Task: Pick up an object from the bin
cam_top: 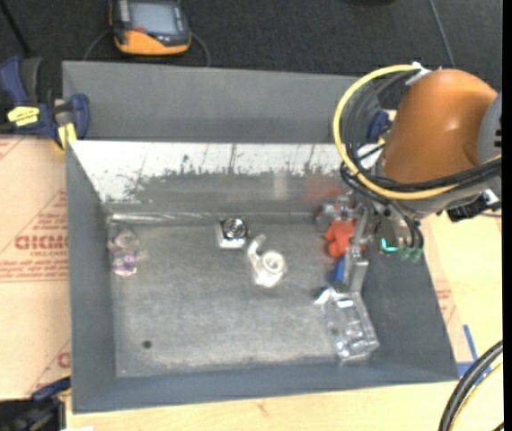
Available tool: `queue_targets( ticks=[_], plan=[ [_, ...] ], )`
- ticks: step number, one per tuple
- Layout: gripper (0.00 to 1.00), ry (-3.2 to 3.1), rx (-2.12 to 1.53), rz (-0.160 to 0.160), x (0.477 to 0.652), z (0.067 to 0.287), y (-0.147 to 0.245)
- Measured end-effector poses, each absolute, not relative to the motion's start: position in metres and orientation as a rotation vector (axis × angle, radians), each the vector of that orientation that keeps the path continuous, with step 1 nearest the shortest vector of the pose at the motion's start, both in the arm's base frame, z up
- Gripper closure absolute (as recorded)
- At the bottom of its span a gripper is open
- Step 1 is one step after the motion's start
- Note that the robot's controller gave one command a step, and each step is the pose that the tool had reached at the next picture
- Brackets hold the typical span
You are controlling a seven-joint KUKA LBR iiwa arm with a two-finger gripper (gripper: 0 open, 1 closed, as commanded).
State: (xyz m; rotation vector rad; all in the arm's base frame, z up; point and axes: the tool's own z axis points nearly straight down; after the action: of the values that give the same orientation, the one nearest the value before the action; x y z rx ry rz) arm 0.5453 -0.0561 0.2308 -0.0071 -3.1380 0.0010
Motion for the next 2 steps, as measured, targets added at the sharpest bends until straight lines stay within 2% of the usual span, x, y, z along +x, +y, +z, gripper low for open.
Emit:
queue_targets(
  ticks=[1, 2],
  plan=[
    [0.00, -3.154, 0.029, 0.001, 0.596, 0.070, -0.011],
    [0.00, -3.150, 0.058, 0.002, 0.596, 0.103, 0.006]
  ],
)
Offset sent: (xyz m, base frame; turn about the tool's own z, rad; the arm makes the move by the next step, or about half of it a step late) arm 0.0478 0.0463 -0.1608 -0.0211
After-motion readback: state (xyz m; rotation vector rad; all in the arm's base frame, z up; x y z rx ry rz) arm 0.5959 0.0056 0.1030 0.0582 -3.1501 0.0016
